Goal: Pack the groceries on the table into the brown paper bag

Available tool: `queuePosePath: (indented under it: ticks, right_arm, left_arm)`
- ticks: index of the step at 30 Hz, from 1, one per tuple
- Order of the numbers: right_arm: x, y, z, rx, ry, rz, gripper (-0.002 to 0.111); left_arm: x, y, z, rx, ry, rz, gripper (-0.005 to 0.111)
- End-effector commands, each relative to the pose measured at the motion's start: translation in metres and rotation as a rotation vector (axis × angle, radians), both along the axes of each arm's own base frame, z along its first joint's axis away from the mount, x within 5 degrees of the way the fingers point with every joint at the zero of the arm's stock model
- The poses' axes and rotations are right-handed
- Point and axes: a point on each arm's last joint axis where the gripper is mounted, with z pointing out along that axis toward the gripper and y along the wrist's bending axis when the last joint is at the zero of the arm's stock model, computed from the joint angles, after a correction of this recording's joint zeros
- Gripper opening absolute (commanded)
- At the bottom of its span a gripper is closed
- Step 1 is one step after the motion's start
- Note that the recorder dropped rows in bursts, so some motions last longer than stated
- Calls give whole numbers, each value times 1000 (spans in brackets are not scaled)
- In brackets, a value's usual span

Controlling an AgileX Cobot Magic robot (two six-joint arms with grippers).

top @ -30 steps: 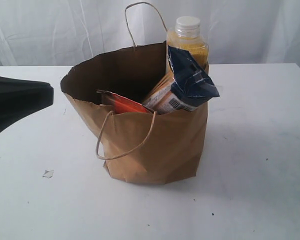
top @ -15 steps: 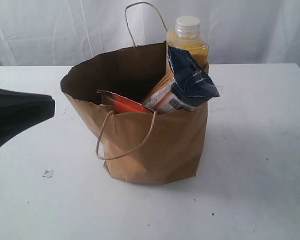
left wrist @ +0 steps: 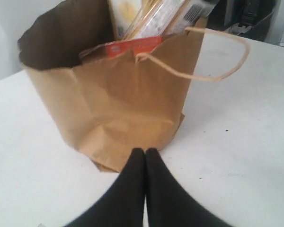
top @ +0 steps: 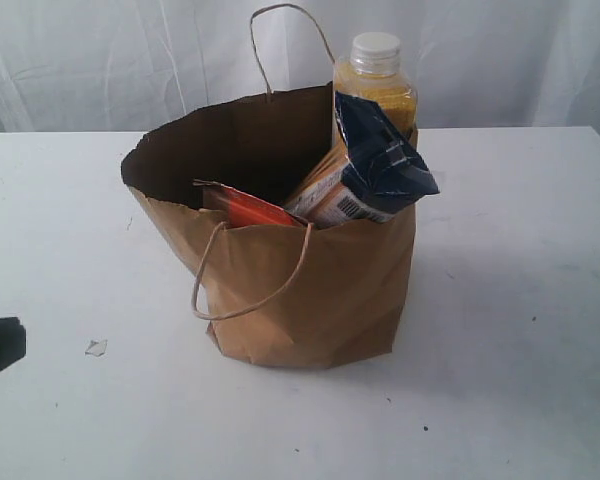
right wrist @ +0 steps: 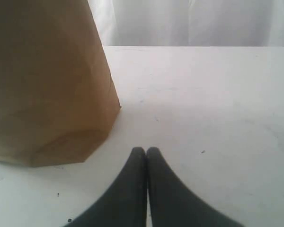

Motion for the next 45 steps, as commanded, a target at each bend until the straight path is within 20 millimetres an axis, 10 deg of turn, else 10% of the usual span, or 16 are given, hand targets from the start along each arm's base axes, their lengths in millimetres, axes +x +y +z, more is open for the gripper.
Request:
queuePosePath:
  ticks: [1,12,45]
  right_arm:
    - [0,0,-1,6,-5,-5,0]
    - [0,0,-1,6,-5,-5,0]
    - [0,0,-1,6,-5,-5,0]
  left_arm:
    - [0,10,-23,-54,46,105,0]
    - [-8,20,-87,-83,115,169,0]
    - [-17,31,-79,-175,-10,201,0]
